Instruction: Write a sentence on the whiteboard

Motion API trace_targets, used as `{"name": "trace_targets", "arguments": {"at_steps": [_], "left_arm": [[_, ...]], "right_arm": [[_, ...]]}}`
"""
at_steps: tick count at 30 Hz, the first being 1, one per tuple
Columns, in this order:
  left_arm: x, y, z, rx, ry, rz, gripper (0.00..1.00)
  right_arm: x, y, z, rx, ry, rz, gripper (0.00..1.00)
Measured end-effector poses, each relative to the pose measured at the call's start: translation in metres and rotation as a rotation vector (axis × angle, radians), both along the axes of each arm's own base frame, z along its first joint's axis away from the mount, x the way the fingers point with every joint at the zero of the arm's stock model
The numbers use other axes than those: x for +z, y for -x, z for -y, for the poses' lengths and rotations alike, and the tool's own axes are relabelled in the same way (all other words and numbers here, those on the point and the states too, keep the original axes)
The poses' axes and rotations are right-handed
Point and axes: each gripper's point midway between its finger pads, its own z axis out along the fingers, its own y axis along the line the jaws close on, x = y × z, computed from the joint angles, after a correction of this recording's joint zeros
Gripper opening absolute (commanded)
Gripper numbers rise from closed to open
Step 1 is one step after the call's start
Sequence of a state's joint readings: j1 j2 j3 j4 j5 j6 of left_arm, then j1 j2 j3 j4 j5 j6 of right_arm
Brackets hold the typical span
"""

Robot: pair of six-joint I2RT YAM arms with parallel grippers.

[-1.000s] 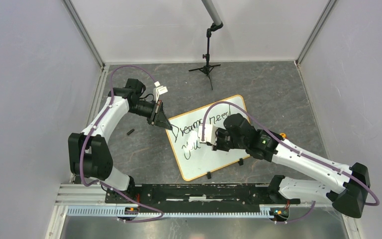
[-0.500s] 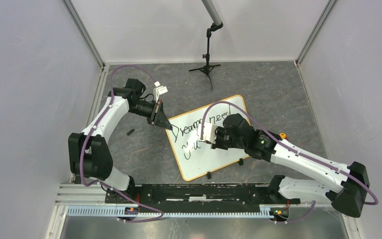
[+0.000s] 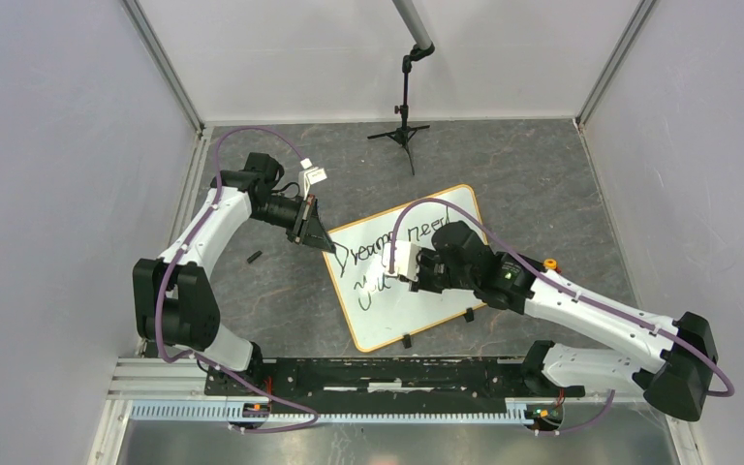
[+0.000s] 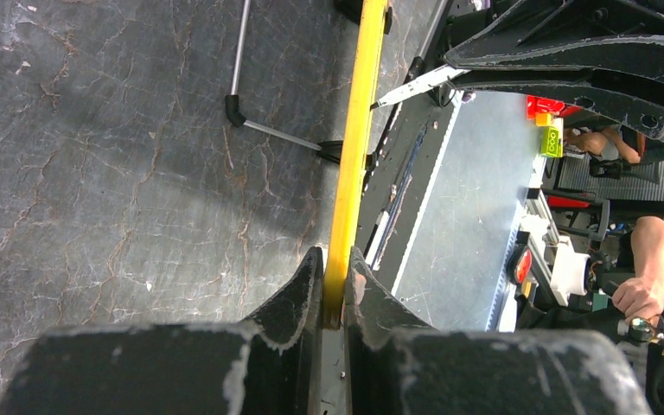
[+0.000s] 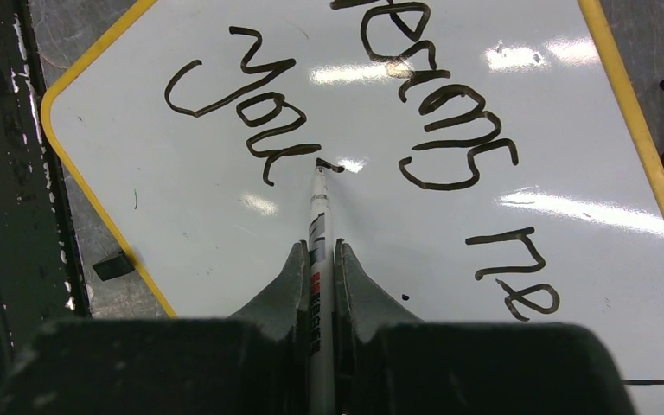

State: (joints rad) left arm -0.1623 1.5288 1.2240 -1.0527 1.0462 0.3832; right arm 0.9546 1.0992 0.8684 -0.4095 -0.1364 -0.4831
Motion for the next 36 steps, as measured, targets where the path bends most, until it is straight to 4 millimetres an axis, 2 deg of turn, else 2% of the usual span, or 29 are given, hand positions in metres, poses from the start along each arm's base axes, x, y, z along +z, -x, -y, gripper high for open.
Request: {"name": "trace_targets", "arguments": {"at_steps": [12,24,36], "left_arm": [[0.000,0.000,0.000,0.000,0.000,0.000,0.02],[0.000,0.000,0.000,0.000,-0.001,0.000,0.02],[0.000,0.000,0.000,0.000,-0.001,0.000,0.02]], "right_arm": [[0.001,-0.004,0.006,-0.029,-0.009,-0.007,0.00],[-0.023,0.020,0.011,0.046,0.027,-0.100,0.00],[-0.024,0.019,0.012,0.017,0.017,-0.119,0.00]]}}
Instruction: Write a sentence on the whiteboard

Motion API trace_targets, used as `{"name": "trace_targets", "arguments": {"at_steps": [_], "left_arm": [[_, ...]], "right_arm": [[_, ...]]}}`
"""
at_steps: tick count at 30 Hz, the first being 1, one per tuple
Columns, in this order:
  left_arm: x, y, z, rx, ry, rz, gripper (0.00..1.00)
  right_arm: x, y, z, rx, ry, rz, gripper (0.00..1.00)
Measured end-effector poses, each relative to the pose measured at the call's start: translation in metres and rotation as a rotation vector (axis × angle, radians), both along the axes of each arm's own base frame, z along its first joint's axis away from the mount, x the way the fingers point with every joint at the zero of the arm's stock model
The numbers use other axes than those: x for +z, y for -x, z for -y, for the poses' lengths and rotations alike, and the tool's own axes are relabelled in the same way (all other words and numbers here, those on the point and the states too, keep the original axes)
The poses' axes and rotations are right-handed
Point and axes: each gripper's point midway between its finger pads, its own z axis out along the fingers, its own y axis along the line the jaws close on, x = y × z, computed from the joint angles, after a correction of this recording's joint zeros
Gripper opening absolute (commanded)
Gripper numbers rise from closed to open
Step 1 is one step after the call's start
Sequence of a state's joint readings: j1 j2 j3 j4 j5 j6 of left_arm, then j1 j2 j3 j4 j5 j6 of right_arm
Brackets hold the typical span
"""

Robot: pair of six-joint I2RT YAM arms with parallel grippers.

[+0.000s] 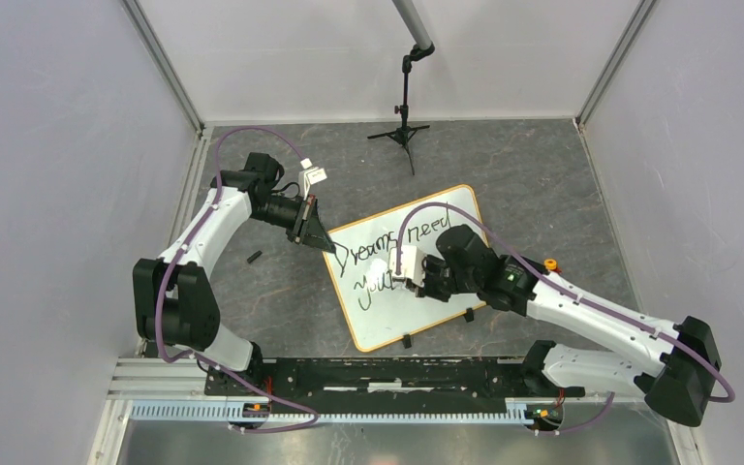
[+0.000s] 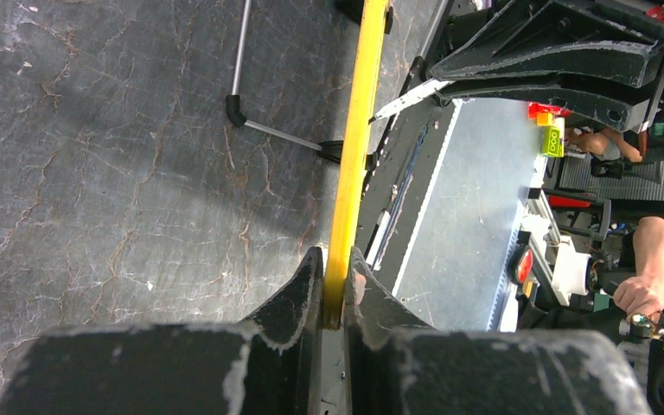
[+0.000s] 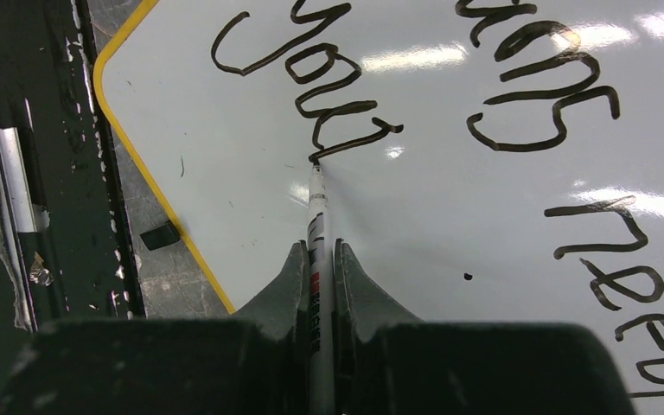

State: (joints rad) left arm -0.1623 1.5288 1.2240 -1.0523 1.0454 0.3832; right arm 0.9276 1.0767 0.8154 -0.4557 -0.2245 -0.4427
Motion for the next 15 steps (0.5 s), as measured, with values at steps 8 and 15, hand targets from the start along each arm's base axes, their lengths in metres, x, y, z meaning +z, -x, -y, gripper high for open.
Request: {"name": "trace_targets", "arguments": {"at_steps": [8,15], "left_arm": [[0.000,0.000,0.000,0.000,0.000,0.001,0.02],[0.000,0.000,0.000,0.000,0.000,0.001,0.02]], "right_arm": [[0.010,-0.015,0.006,-0.066,-0.035,0.003,0.00],[0.013,-0.018,0.008,-0.079,-0.044,0.005,0.00]]}}
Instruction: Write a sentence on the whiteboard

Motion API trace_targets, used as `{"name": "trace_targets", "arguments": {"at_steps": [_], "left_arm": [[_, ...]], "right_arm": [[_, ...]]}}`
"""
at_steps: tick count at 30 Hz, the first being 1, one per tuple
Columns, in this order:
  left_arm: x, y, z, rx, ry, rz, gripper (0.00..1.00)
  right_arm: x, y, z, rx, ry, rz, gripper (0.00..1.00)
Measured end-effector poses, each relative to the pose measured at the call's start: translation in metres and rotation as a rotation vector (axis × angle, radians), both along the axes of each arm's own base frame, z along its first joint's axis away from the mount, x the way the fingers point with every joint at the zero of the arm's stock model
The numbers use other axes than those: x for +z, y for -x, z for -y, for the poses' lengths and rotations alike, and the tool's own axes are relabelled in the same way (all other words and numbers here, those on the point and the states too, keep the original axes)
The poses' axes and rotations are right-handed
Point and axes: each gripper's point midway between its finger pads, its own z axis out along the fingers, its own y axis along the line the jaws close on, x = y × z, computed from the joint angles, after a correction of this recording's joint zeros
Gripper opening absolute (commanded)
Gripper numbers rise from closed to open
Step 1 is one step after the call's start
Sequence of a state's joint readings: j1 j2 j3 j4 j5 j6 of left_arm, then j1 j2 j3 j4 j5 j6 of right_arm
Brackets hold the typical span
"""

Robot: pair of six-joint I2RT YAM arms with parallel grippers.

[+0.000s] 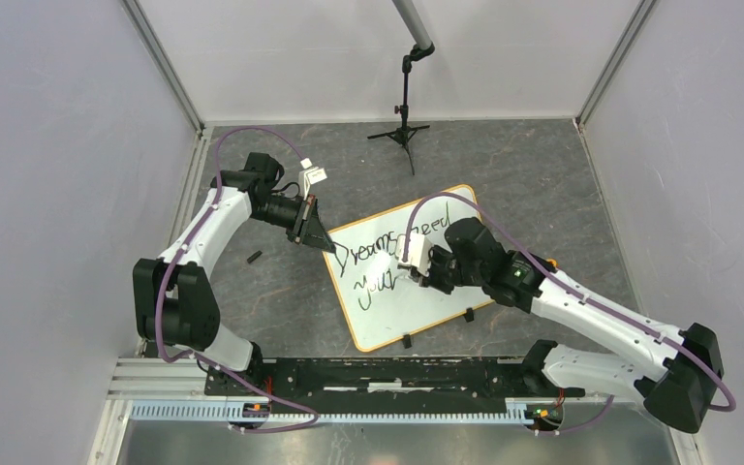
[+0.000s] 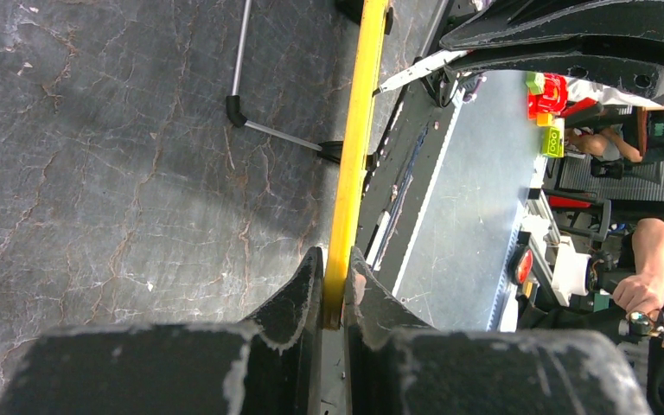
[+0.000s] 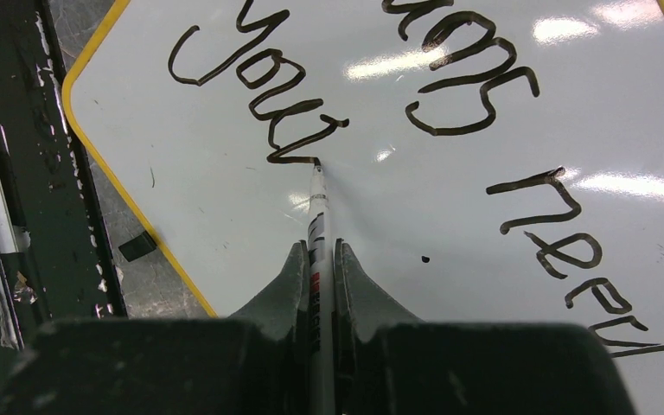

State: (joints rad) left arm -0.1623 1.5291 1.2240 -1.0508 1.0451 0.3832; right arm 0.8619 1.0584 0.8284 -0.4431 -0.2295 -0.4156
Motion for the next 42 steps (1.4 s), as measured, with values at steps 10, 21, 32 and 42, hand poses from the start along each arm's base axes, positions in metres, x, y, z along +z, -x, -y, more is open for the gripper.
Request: {"name": "trace_targets", "arguments": {"at_steps": [10,21,32,42], "left_arm": [[0.000,0.000,0.000,0.000,0.000,-0.002,0.02],[0.000,0.001,0.000,-0.001,0.000,-0.002,0.02],[0.000,0.001,-0.001,0.000,-0.013,0.006,0.03],[0.000,0.001,-0.001,-0.001,-0.013,0.006,0.02]], "right_arm": [[0.006,0.001,0.002,0.008,-0.018,0.003,0.00],[0.021,0.018,0.000,0.077,-0.064,-0.029,0.00],[0.031,0.017,0.012,0.075,-0.100,0.003,0.00],[0.013,0.012,0.029,0.059,-0.050,0.026,0.00]]}}
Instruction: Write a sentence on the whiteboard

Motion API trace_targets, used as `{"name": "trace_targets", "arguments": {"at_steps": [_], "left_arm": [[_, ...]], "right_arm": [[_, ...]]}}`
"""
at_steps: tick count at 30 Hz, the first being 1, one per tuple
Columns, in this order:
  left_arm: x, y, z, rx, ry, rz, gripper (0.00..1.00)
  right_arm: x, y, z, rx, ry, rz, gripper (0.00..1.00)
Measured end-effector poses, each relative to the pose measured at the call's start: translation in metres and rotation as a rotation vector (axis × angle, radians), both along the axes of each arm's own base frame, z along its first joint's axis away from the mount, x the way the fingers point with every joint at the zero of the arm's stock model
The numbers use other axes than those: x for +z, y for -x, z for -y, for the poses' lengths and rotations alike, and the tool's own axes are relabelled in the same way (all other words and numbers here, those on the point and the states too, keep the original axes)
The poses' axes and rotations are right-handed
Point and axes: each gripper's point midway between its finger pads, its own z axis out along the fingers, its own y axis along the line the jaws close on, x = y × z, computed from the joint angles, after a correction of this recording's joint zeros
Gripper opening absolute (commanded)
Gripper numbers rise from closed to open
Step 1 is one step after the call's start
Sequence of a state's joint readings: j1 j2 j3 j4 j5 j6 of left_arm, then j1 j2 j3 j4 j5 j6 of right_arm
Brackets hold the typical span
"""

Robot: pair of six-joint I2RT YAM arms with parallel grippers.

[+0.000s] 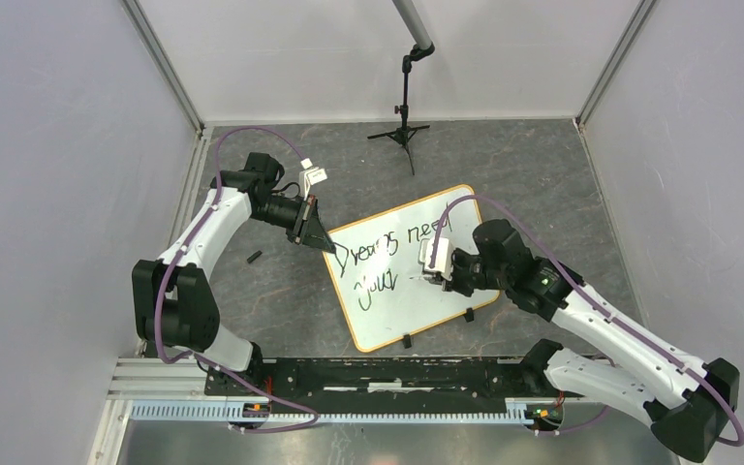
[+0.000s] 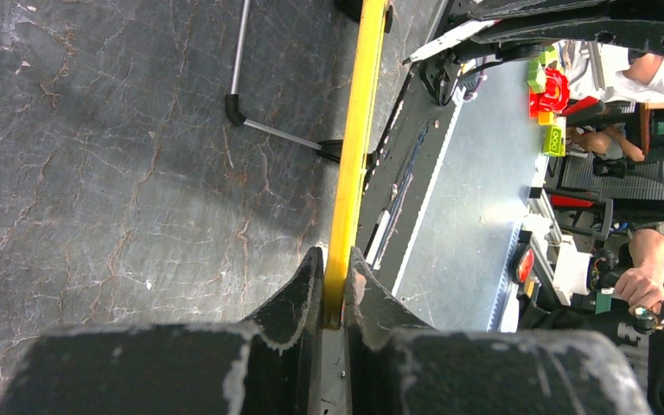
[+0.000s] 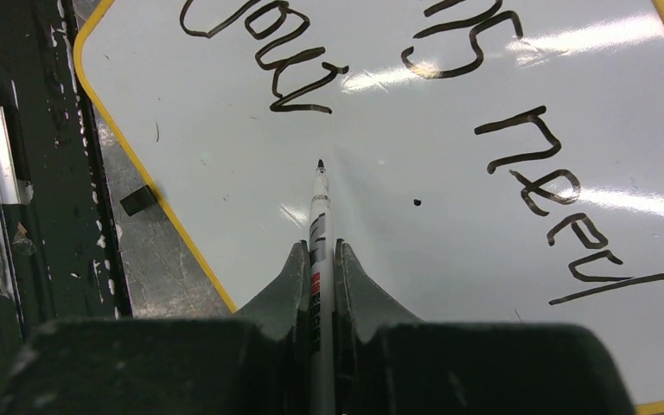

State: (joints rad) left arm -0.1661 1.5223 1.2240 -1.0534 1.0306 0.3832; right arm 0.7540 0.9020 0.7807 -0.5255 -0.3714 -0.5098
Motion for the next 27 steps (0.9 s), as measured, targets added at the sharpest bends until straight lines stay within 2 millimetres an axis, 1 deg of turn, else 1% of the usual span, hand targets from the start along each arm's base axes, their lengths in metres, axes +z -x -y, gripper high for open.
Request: {"name": "trace_targets", "arguments": {"at_steps": [7,16,27], "left_arm": [[0.000,0.000,0.000,0.000,0.000,0.000,0.02],[0.000,0.000,0.000,-0.001,-0.001,0.000,0.02],[-0.001,0.000,0.000,-0.001,-0.004,0.001,0.02]], "right_arm": [[-0.014,0.001,0.004,-0.006,0.025,-0.012,0.00],[-0.011,-0.004,-0.002,-0.019,-0.002,-0.010,0.00],[-0.017,-0.011,-0.007,-0.050,0.001,-0.036,0.00]]}}
